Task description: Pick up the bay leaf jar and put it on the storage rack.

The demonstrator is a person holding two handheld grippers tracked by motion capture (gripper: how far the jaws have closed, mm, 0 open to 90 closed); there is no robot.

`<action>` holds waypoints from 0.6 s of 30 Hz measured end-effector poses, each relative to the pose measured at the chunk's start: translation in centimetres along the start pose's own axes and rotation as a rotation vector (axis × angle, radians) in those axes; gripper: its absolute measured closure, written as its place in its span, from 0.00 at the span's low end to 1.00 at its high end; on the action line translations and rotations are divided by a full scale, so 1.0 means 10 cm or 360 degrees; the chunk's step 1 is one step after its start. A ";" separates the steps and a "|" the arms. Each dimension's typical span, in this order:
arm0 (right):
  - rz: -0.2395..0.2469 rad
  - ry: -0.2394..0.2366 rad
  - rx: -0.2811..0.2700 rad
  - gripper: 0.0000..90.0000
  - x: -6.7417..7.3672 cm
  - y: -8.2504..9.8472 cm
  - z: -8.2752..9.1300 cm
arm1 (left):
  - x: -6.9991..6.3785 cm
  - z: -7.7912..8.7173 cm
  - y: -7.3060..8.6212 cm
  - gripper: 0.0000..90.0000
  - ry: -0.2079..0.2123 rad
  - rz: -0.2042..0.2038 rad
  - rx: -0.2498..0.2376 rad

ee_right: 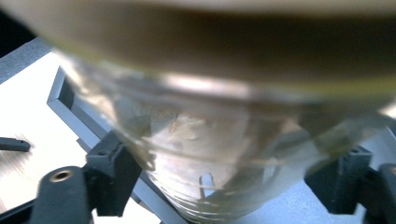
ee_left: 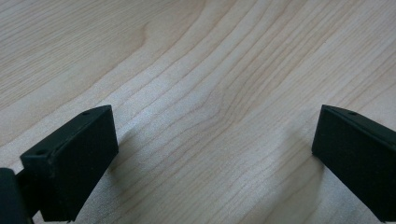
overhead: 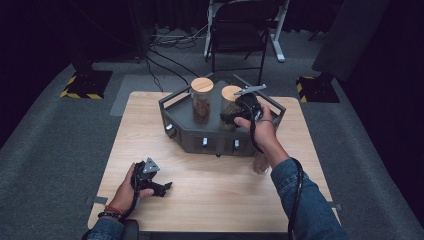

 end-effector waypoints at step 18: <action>0.0146 0.0013 0.0024 0.03 0.04 0.03 0.05 | 0.00 0.00 0.00 0.00 -0.0001 0.0000 -0.0001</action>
Point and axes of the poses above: each handheld gripper's, and its own axes: z roughly backward along the jaws, y roughly out of its underside, x roughly to its left, the point moved 9 cm from there along -z, roughly forward along the jaws, and after that the axes turned 3 degrees about y, right-handed, at the moved point
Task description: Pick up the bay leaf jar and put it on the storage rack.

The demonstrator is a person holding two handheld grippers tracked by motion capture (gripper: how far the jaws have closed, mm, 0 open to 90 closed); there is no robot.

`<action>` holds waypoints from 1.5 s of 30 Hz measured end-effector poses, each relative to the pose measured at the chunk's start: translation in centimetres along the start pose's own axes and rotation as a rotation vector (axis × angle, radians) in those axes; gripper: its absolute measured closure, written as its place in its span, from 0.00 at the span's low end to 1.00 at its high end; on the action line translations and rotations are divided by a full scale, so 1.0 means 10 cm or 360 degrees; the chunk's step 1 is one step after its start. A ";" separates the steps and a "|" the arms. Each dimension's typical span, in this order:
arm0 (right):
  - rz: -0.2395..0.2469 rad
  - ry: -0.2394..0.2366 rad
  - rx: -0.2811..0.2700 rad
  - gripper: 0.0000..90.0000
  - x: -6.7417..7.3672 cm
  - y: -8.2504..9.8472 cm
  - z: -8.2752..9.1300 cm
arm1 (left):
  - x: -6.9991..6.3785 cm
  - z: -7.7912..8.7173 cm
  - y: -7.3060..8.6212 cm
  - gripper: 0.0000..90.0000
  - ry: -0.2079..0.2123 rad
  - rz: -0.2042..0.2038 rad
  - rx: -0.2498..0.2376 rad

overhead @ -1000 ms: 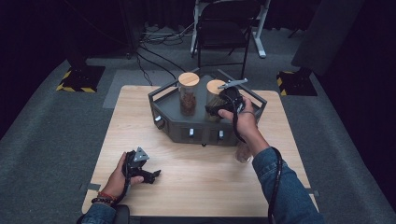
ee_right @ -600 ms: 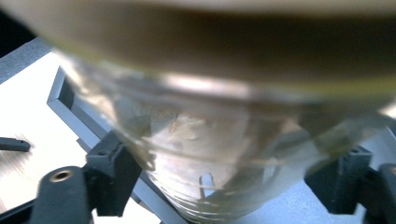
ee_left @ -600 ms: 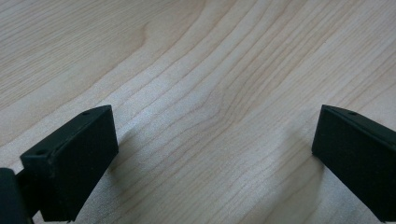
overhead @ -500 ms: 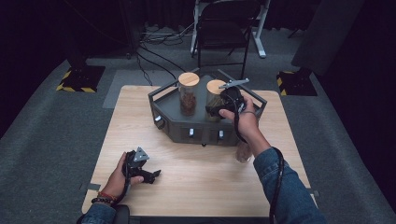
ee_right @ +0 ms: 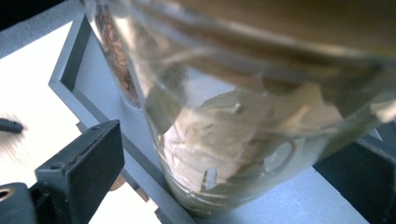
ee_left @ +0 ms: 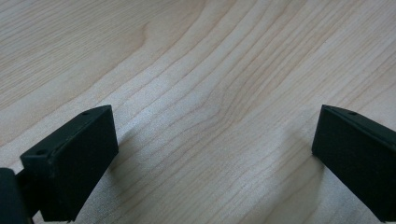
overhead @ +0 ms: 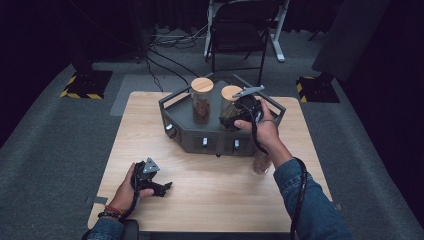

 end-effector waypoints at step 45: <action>0.0492 0.0141 -0.0061 0.03 0.11 0.74 1.03 | 0.00 0.00 0.00 0.00 0.0000 -0.0002 0.0000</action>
Point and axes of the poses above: each handheld gripper's, and its own axes: z roughly backward along the jaws, y roughly out of its underside, x roughly to its left, the point moved 9 cm from there along -z, roughly forward along the jaws, and after that the axes turned 3 degrees about y, right-handed, at the moved point
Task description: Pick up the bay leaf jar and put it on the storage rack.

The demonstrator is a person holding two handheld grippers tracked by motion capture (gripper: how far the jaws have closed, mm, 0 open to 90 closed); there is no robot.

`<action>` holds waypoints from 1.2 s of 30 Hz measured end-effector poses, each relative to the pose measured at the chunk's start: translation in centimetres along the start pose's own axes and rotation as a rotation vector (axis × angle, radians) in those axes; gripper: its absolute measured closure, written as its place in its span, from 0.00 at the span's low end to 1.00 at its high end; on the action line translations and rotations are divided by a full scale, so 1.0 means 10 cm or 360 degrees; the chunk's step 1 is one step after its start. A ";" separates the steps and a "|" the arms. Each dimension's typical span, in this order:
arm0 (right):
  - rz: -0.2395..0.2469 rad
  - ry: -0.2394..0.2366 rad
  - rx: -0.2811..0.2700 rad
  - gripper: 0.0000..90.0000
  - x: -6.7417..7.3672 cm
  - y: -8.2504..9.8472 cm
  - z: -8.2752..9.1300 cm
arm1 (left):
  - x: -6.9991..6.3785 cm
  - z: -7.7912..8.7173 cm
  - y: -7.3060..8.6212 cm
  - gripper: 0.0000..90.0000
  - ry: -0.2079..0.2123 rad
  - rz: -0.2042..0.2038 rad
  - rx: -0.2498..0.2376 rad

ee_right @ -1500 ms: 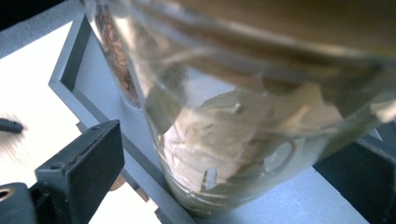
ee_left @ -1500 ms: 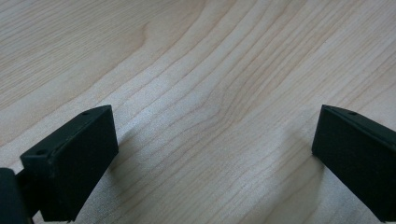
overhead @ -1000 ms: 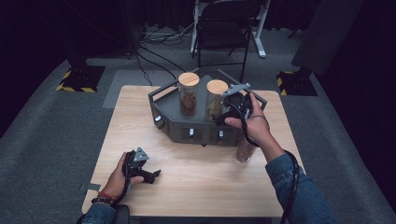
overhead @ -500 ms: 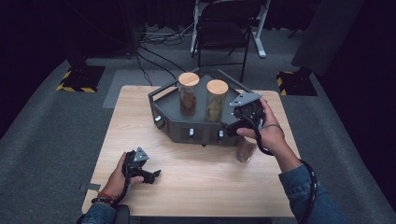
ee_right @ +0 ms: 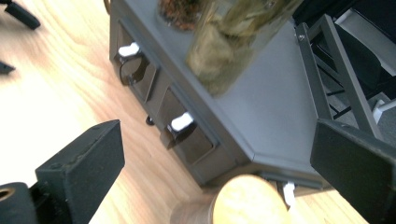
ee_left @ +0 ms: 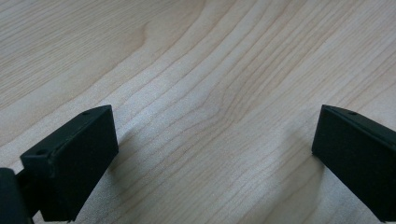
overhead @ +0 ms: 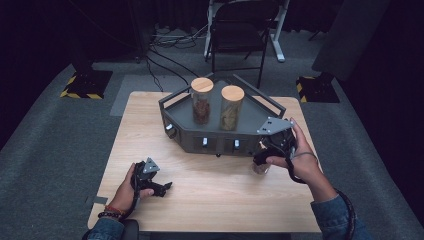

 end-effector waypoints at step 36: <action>-0.0023 -0.0002 0.0136 0.03 0.30 1.43 -0.01 | 0.00 0.00 0.00 0.00 -0.0002 0.0000 0.0000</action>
Point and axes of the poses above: each handheld gripper's, and its own axes: z roughly backward along the jaws, y roughly out of its underside, x roughly to its left, the point moved 9 cm from there along -z, roughly forward along the jaws, and after that the axes turned 3 degrees about y, right-handed, at the moved point
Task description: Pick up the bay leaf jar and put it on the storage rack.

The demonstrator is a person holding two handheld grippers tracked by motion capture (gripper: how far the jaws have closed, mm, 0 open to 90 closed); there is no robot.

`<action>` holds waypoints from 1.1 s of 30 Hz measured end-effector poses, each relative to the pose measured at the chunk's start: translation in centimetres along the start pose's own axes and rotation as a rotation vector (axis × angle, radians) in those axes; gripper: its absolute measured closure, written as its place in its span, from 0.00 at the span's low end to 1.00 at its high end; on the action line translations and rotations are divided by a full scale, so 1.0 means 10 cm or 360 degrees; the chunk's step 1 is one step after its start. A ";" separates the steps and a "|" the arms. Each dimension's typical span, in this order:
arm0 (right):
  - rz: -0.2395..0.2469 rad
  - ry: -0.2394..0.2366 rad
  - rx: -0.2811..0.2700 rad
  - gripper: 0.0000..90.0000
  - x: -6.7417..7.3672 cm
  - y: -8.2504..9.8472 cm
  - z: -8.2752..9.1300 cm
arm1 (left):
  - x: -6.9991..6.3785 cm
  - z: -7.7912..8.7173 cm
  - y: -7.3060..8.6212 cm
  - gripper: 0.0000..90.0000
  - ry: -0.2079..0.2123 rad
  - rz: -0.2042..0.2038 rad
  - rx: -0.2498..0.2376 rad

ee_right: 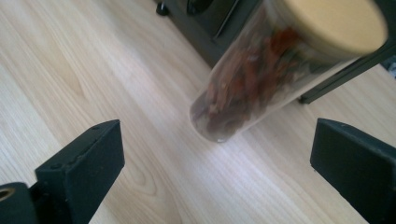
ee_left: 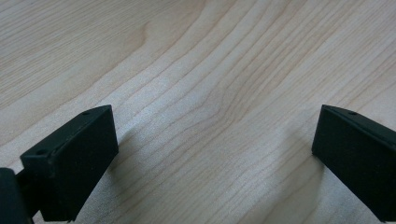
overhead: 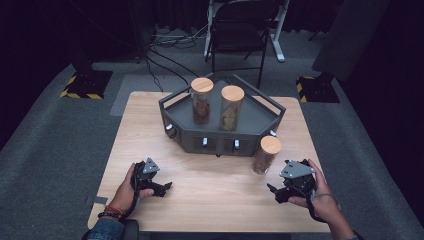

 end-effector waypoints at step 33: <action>-0.0240 -0.0066 0.0133 0.03 0.07 0.96 -0.47 | 0.00 0.00 0.00 0.00 0.0000 0.0000 0.0000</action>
Point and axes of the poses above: each handheld gripper's, and its own axes: z roughly backward along the jaws, y roughly out of its underside, x roughly to its left, the point moved 9 cm from there along -z, roughly forward along the jaws, and after that the axes turned 3 degrees about y, right-handed, at the moved point
